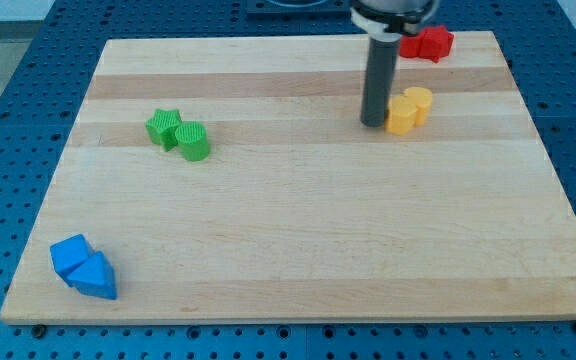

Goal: Slide the yellow heart and yellow hexagon towards center right

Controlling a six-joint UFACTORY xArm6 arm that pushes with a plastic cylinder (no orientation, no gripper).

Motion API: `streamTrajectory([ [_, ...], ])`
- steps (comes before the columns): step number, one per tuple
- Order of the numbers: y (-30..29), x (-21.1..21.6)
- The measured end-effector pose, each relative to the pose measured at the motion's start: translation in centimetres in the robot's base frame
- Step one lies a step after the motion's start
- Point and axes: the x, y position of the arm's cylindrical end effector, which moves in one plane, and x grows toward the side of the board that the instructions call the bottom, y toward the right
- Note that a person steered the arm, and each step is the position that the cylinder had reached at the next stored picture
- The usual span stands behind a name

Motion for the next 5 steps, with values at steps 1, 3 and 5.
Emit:
streamTrajectory([
  [1, 0.3, 0.0],
  [3, -2.5, -1.0],
  [5, 4.1, -1.1],
])
